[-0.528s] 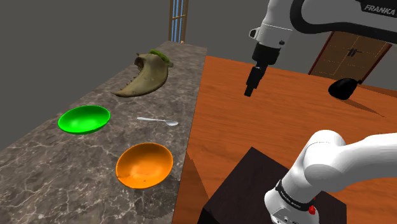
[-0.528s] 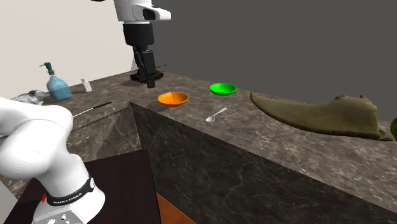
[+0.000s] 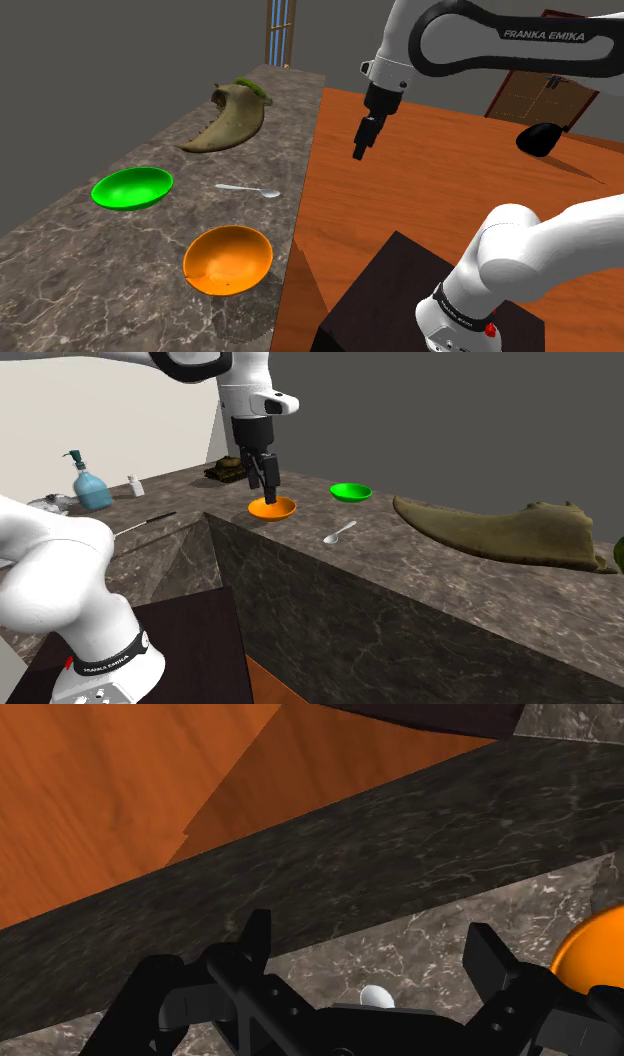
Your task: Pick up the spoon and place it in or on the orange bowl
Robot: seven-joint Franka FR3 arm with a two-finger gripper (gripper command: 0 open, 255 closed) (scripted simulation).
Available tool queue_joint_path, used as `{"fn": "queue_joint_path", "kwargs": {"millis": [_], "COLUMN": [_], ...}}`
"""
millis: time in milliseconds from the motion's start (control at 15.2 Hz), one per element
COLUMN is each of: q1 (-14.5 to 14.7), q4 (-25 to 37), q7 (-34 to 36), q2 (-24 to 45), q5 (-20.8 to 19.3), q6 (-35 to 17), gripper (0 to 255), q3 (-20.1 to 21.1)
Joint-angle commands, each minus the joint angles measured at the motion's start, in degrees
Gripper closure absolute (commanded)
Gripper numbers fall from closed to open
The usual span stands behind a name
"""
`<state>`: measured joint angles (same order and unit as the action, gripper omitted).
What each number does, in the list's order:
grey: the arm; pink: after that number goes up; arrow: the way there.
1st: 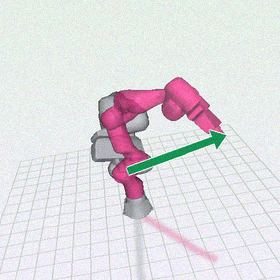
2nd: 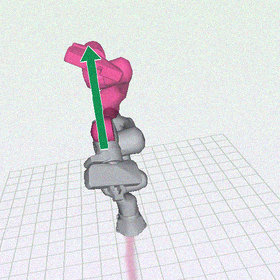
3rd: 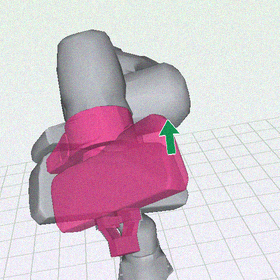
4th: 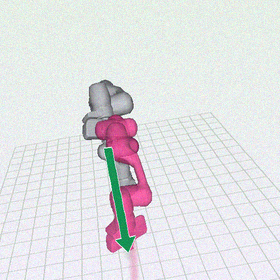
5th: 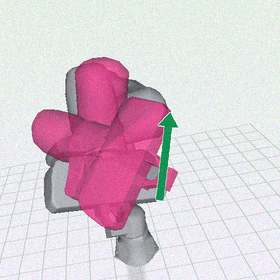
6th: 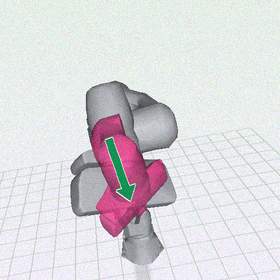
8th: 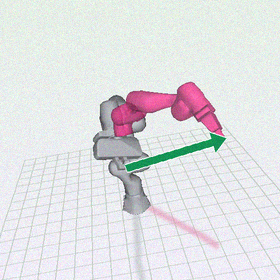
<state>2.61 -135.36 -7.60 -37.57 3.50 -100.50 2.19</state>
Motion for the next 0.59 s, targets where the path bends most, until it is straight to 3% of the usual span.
{"fn": "queue_joint_path", "kwargs": {"millis": [0,528], "q1": [0.5,2.3], "q4": [-0.2,3.1], "q7": [-0.5,-2.9], "q2": [3.4,18.2], "q5": [0.7,3.2], "q6": [-4.4,-18.4], "gripper": [0,0], "q3": [0.2,1.1]}}
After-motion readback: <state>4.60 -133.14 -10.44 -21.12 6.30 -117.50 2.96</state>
